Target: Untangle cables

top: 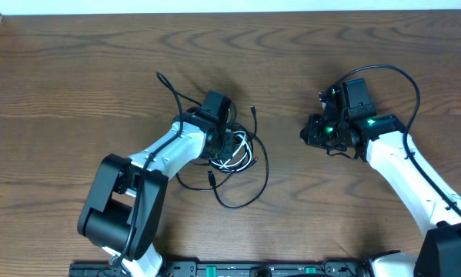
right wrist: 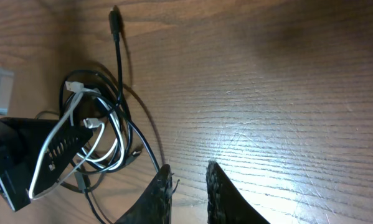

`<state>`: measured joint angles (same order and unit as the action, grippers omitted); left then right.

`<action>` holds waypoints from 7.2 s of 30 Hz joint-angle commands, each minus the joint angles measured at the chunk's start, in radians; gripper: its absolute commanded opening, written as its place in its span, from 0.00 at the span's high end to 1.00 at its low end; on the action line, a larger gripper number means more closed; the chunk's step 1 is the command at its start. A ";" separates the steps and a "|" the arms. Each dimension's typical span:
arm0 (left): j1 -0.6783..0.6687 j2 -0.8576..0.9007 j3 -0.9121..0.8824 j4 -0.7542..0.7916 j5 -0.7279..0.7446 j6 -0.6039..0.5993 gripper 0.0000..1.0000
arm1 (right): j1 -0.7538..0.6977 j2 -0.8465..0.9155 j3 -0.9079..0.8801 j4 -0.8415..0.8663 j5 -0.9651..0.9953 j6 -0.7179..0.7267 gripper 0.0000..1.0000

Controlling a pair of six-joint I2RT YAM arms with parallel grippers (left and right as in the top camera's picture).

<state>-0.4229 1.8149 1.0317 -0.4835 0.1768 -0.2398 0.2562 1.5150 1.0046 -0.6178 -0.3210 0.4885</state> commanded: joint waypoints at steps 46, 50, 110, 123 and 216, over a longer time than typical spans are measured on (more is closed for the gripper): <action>0.001 -0.744 0.171 0.251 0.193 -0.211 0.92 | -0.006 -0.095 0.160 0.151 -0.357 -0.136 0.53; 0.001 -0.744 0.171 0.322 0.201 -0.210 0.93 | -0.006 -0.093 0.160 0.122 -0.299 -0.138 0.46; 0.030 -0.744 0.173 0.594 -0.006 -0.349 0.93 | 0.420 0.204 0.159 0.272 0.287 0.345 0.61; 0.030 -0.744 0.173 0.594 -0.006 -0.349 0.93 | 0.422 0.197 0.160 0.401 0.097 0.193 0.99; 0.029 -0.692 0.173 0.838 -0.047 -0.690 0.93 | 0.191 0.135 0.161 0.857 -0.628 -0.067 0.65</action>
<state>-0.3992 1.1252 1.1969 0.3477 0.1280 -0.9241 0.4419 1.6333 1.1568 0.2234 -0.9684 0.3809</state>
